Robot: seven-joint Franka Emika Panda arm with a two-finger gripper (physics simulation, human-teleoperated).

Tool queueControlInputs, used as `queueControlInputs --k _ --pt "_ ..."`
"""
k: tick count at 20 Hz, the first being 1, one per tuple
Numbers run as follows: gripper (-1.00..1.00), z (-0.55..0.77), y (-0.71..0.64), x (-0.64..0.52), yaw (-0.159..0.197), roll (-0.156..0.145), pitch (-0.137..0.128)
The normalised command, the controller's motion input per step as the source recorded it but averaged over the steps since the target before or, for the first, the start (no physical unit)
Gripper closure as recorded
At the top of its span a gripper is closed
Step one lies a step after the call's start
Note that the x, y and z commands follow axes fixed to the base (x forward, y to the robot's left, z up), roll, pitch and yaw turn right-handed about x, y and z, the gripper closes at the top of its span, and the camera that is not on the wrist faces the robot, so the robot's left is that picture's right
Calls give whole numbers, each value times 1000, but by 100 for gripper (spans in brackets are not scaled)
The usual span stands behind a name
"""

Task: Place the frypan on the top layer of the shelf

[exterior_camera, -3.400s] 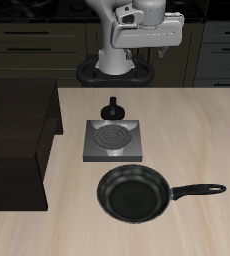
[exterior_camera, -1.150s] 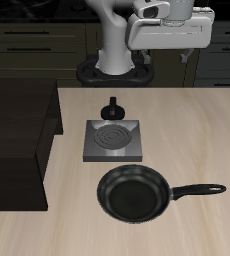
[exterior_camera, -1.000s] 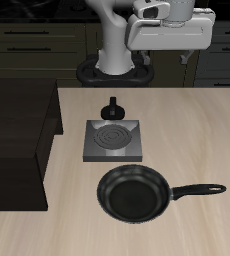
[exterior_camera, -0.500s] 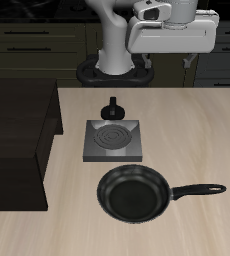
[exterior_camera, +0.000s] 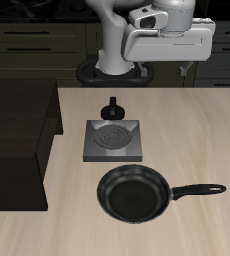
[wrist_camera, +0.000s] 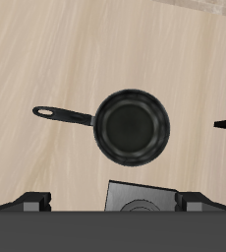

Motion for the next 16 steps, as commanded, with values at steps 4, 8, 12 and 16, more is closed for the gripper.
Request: queueControlInputs --k 4,8,12,16 --pt "-100 65 -58 199 -2 6 -36" --pt "-100 62 -46 107 -20 10 -17" --pt "-100 85 -98 177 17 -15 -35" --pt "-100 201 -152 134 16 -28 -51"
